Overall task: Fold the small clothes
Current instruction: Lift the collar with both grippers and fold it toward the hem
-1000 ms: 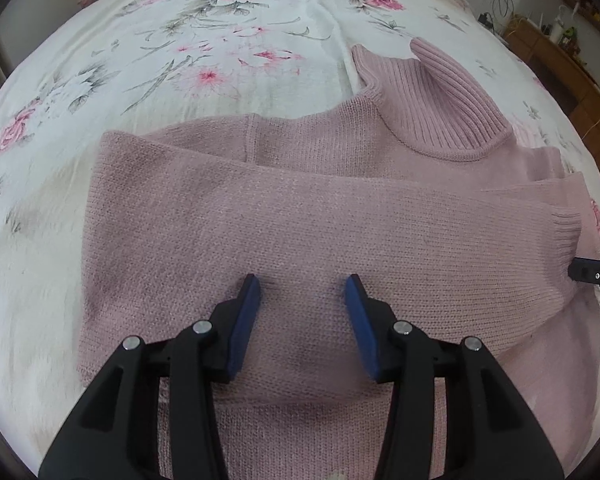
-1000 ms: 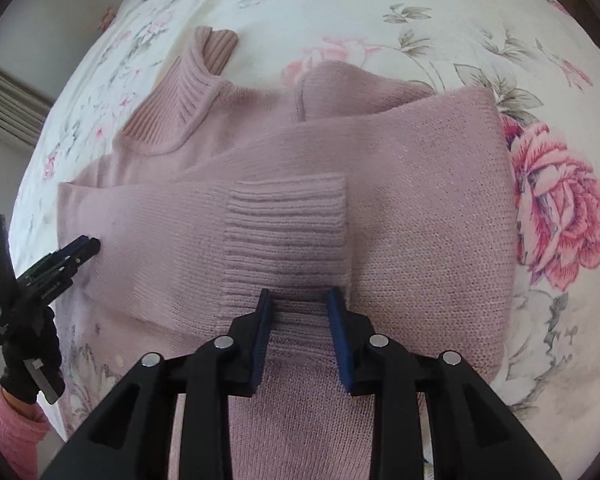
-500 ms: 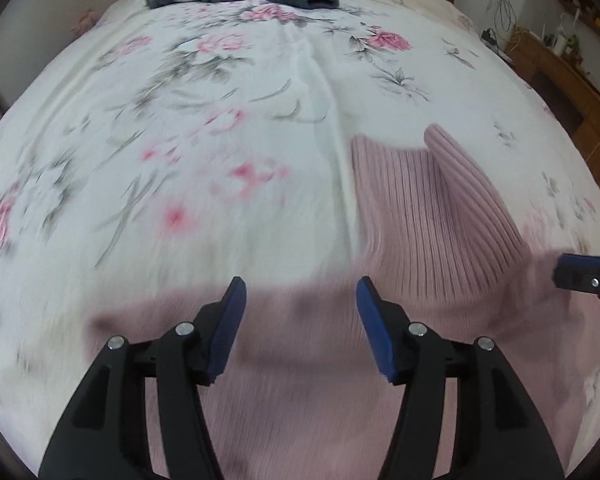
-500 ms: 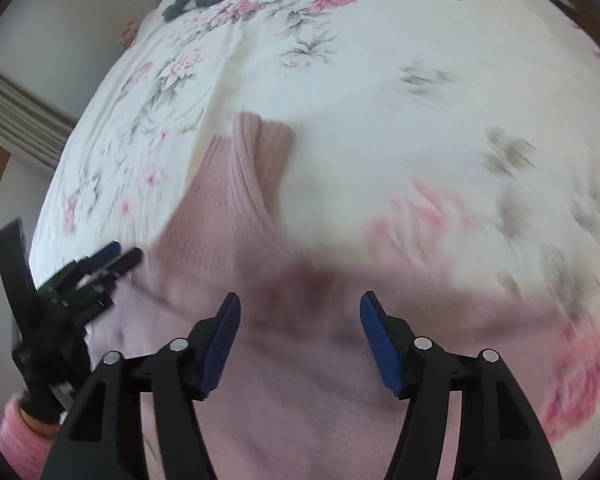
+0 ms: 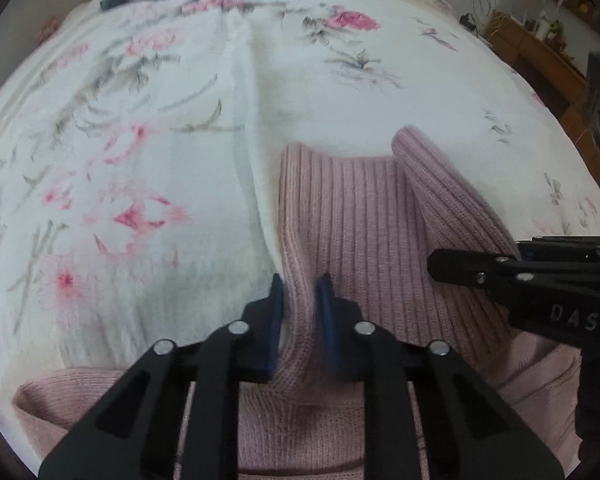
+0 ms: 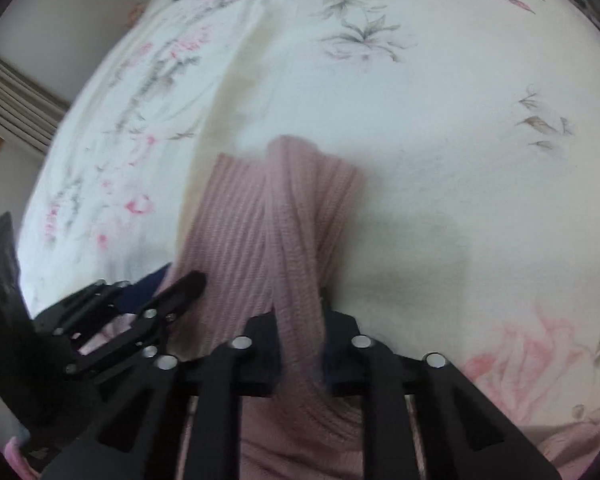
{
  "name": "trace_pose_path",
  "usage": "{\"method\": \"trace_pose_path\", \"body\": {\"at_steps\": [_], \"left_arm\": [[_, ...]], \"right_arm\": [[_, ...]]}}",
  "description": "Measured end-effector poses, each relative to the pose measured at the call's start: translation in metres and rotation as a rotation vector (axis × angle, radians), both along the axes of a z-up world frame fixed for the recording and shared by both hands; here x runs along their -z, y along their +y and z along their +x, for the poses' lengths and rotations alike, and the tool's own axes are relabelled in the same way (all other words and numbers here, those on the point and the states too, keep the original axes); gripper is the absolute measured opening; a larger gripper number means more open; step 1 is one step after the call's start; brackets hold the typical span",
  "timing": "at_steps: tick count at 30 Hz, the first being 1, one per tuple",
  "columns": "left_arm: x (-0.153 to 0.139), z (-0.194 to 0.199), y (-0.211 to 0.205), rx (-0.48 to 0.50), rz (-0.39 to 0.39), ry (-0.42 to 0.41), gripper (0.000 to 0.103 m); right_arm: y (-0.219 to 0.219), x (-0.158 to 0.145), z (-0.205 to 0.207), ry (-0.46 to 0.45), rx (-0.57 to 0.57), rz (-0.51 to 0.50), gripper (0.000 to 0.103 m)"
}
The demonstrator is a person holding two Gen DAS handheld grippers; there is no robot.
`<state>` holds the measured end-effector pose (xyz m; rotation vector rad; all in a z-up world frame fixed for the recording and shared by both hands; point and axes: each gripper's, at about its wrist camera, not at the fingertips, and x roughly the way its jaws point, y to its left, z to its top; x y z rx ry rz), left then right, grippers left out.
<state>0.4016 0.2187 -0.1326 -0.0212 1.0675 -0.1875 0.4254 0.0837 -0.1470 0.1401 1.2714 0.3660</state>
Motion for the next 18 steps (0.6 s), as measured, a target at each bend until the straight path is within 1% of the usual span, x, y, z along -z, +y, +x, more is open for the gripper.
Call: {"method": "trace_pose_path", "body": {"at_steps": [1,3,6,9,10,14,16,18], "left_arm": [[-0.002,-0.002,0.0,0.01,-0.004,-0.016,0.009],[-0.009,-0.008,0.002,0.023,-0.022,-0.046,0.008],[-0.027,-0.024,0.015,0.027,-0.088,-0.104,0.008],[-0.04,-0.041,0.024,0.039,-0.138,-0.138,0.007],[-0.044,-0.052,0.026,0.053,-0.155,-0.152,0.007],[-0.054,-0.093,0.03,0.097,-0.165,-0.207,0.007],[-0.053,-0.112,0.032,0.111,-0.169,-0.222,0.007],[-0.048,-0.128,0.033,0.129,-0.177,-0.218,0.007]], "right_arm": [[-0.001,-0.005,-0.003,-0.021,-0.002,0.007,0.013],[-0.007,-0.016,-0.012,-0.047,-0.01,0.058,0.012],[-0.016,-0.038,-0.033,-0.108,-0.049,0.107,0.012],[-0.025,-0.056,-0.058,-0.165,-0.095,0.14,0.012],[-0.025,-0.06,-0.066,-0.182,-0.11,0.139,0.012],[-0.023,-0.072,-0.105,-0.241,-0.189,0.118,0.012],[-0.02,-0.074,-0.126,-0.261,-0.23,0.104,0.012],[-0.018,-0.073,-0.145,-0.269,-0.262,0.093,0.013]]}}
